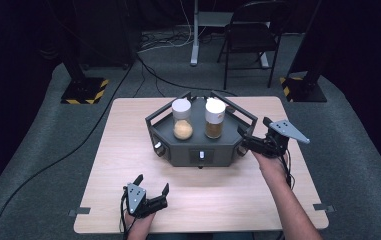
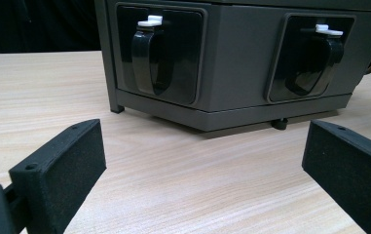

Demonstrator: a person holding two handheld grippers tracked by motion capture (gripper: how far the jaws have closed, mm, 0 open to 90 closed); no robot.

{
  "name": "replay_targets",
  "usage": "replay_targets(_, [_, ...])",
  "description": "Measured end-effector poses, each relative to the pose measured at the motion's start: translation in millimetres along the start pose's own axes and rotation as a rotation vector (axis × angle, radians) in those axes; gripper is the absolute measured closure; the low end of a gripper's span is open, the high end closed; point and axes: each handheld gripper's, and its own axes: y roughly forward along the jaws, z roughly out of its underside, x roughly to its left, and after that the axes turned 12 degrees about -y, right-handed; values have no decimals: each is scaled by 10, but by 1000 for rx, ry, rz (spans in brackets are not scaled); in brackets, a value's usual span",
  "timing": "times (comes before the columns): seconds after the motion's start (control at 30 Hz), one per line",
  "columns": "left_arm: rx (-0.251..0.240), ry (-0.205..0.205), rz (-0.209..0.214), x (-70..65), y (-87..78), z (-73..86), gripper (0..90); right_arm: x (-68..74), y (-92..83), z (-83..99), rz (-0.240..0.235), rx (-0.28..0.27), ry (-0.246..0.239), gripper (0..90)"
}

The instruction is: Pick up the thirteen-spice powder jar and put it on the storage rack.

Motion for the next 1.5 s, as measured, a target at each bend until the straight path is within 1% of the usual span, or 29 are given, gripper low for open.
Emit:
replay_targets(0.4, [0, 1, 0, -1, 0, -1, 14, -73, -155, 136, 17, 2, 17, 52])
replay_targets(0.5, [0, 2, 0, -1, -1, 0, 14, -88, -193, 179, 22, 7, 18, 52])
replay_targets(0.9, [0, 1, -3, -6, -2, 2, 14, -150, -325, 355, 40, 25, 46, 52])
replay_targets(1.13, [0, 5, -3, -11, 0, 2, 14, -175, -416, 469, 53, 43, 46, 51])
replay_targets(1.33, [0, 7, -3, -12, 0, 1, 14, -211, -481, 592, 62, 64, 64, 49])
replay_targets(1.5, [1, 8, -3, -14, 0, 1, 14, -220, -518, 680, 70, 83, 65, 46])
